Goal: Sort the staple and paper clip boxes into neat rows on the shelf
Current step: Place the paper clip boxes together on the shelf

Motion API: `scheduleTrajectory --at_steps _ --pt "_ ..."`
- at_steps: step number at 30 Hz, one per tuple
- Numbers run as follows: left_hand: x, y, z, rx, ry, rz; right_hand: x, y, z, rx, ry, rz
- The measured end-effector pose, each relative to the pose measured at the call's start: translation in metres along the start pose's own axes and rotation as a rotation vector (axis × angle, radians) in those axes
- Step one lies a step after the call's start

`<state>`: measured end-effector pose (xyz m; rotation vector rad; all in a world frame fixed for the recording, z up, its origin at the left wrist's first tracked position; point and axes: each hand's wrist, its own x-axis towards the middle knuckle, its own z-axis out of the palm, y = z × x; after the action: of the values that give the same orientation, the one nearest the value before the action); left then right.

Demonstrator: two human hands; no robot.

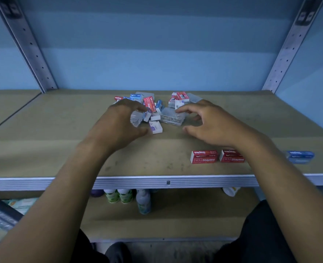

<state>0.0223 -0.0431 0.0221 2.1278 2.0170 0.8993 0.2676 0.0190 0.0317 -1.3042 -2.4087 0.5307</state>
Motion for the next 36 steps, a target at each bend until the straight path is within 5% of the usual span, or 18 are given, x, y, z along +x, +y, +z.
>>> scheduleTrajectory --at_steps 13,36 --pt "0.030 -0.043 0.016 0.048 -0.093 -0.132 0.051 -0.009 0.026 -0.111 -0.063 0.064" --pt "0.023 -0.012 0.005 -0.133 0.149 -0.245 0.035 -0.006 0.008 0.103 0.101 0.182"
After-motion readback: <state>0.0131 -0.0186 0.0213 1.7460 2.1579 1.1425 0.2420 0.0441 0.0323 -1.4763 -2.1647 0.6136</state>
